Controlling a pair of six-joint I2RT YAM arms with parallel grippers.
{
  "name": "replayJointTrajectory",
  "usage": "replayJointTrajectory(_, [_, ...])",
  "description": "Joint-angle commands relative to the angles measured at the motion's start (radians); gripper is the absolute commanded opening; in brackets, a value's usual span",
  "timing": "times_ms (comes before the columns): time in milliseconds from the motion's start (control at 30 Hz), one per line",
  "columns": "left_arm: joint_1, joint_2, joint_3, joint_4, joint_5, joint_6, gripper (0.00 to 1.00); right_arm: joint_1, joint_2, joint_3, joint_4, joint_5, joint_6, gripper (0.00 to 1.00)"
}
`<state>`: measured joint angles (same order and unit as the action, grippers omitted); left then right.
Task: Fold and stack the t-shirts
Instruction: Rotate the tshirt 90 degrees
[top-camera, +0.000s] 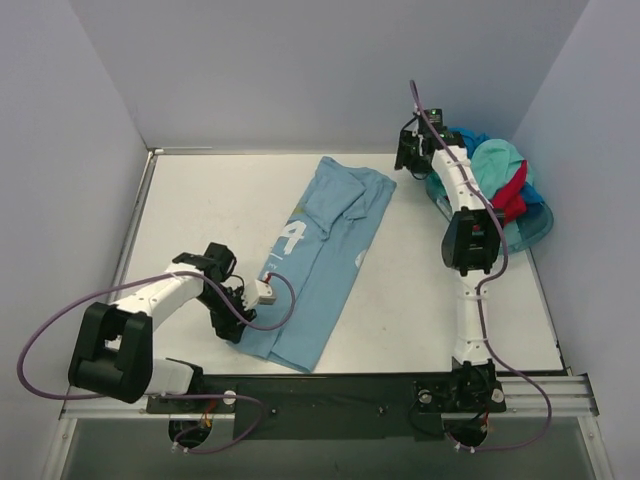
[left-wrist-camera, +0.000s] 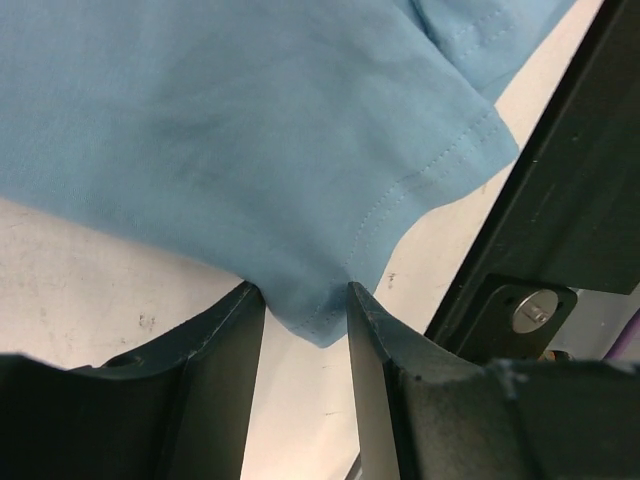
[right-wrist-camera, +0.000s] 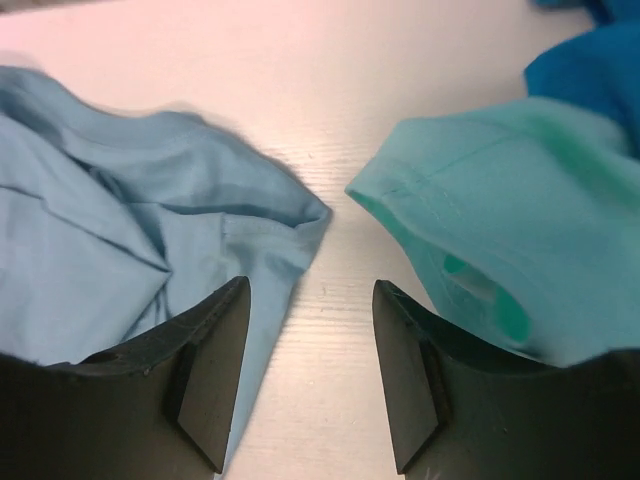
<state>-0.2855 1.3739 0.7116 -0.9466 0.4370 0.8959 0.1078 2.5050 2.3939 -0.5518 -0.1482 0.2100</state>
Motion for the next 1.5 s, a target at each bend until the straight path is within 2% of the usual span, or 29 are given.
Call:
replayJointTrajectory(0, [-0.012,-0.065,0.012,-0.052,0.078,0.000,0.48,0.029,-0.176,-0.038,0.038,-0.013,-0.055,0.48])
replayJointTrajectory(133, [-0.011,-0.134,0.049,-0.084,0.121,-0.003,0.48,0.067,-0.348,-0.235,0.000,-0.030,-0.015,0.51])
replayJointTrajectory(267, [0.021,-0.277,0.088,-0.098,0.132,0.037,0.49,0.150,-0.643,-0.589,-0.030,-0.002,0.081,0.56])
replayJointTrajectory(300, [0.034,-0.306,0.100,-0.096,0.140,0.076,0.50,0.191,-0.693,-0.716,-0.033,-0.002,0.100,0.59])
replayJointTrajectory(333, [0.061,-0.344,0.104,-0.090,0.167,0.096,0.50,0.213,-0.774,-0.773,-0.036,-0.002,0.136,0.62])
replayJointTrajectory(400, [0.091,-0.374,0.121,-0.083,0.222,0.138,0.50,0.335,-0.878,-0.944,-0.040,0.002,0.207,0.63])
replayJointTrajectory(500, [0.112,-0.378,0.137,-0.067,0.328,0.097,0.50,0.475,-0.988,-1.193,-0.037,-0.004,0.366,0.66])
replayJointTrajectory(533, [0.112,-0.389,0.131,-0.058,0.401,0.080,0.50,0.550,-1.023,-1.266,-0.030,-0.008,0.403,0.66])
replayJointTrajectory(633, [0.112,-0.449,0.065,-0.043,0.534,0.090,0.50,0.702,-1.077,-1.391,0.062,-0.039,0.566,0.64])
replayJointTrajectory(700, [0.112,-0.502,0.014,0.006,0.542,0.069,0.50,0.789,-1.078,-1.443,0.113,-0.034,0.633,0.64])
replayJointTrajectory(767, [0.112,-0.556,-0.030,0.128,0.523,-0.023,0.50,0.872,-1.037,-1.473,0.174,-0.047,0.678,0.64])
replayJointTrajectory(867, [0.114,-0.608,-0.058,0.215,0.506,-0.113,0.50,0.920,-0.977,-1.501,0.274,-0.054,0.752,0.64])
replayJointTrajectory(1000, [0.065,-0.619,-0.055,0.243,0.480,-0.147,0.50,0.955,-0.876,-1.492,0.340,-0.086,0.786,0.64])
replayJointTrajectory(1067, [0.048,-0.621,-0.061,0.264,0.479,-0.158,0.50,0.964,-0.825,-1.469,0.351,-0.109,0.790,0.61])
replayJointTrajectory(1133, [0.039,-0.624,-0.066,0.299,0.470,-0.196,0.50,0.968,-0.776,-1.454,0.352,-0.145,0.796,0.42])
replayJointTrajectory(1167, [0.036,-0.627,-0.064,0.314,0.465,-0.212,0.50,0.966,-0.759,-1.460,0.352,-0.155,0.801,0.36])
replayJointTrajectory(1200, [0.034,-0.628,-0.063,0.315,0.467,-0.225,0.50,0.966,-0.759,-1.467,0.352,-0.160,0.810,0.22])
replayJointTrajectory(1233, [0.029,-0.628,-0.060,0.302,0.474,-0.218,0.50,0.968,-0.784,-1.499,0.354,-0.156,0.815,0.16])
replayJointTrajectory(1267, [0.026,-0.628,-0.054,0.289,0.482,-0.198,0.50,0.965,-0.805,-1.522,0.352,-0.137,0.828,0.05])
replayJointTrajectory(1300, [0.023,-0.628,-0.051,0.246,0.491,-0.137,0.49,0.954,-0.846,-1.568,0.352,-0.128,0.833,0.00])
replayJointTrajectory(1367, [0.006,-0.618,-0.049,0.180,0.480,-0.065,0.49,0.926,-0.915,-1.646,0.346,-0.110,0.842,0.00])
replayJointTrajectory(1467, [-0.044,-0.518,-0.047,0.106,0.416,0.035,0.49,0.883,-0.979,-1.711,0.314,-0.106,0.813,0.00])
